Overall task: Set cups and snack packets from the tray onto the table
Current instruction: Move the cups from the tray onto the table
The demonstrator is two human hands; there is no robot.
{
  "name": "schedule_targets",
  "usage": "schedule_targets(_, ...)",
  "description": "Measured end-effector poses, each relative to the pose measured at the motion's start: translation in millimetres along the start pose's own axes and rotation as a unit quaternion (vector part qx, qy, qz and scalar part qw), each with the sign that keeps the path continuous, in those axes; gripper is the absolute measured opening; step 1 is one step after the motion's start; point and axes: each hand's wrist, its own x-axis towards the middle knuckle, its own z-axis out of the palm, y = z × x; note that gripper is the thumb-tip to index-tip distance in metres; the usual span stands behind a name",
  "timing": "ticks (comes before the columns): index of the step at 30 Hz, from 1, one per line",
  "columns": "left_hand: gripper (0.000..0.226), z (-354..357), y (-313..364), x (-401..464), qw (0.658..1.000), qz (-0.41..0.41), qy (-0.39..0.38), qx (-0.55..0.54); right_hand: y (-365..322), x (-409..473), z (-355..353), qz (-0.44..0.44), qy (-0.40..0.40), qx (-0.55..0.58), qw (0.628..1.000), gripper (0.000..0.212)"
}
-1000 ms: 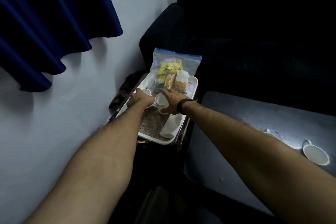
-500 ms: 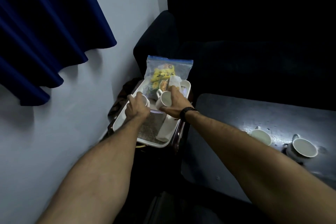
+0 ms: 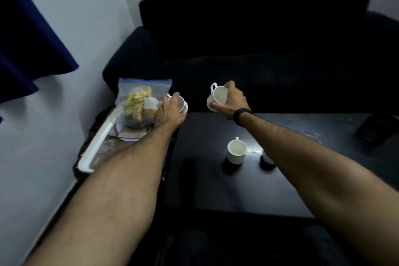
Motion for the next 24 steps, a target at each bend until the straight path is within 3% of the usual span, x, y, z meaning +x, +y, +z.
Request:
schedule_targets(9,0.052,73,104,2,0.992,0.090,-0.082,0.001,121,7,-76,0.131,0.064,-0.077,0.986,0.073)
schedule_targets(24,0.049,173,133,12,0.981,0.095,-0.170,0.024,204,13,-9,0.217,-0.015,-0.136,0.967,0.075)
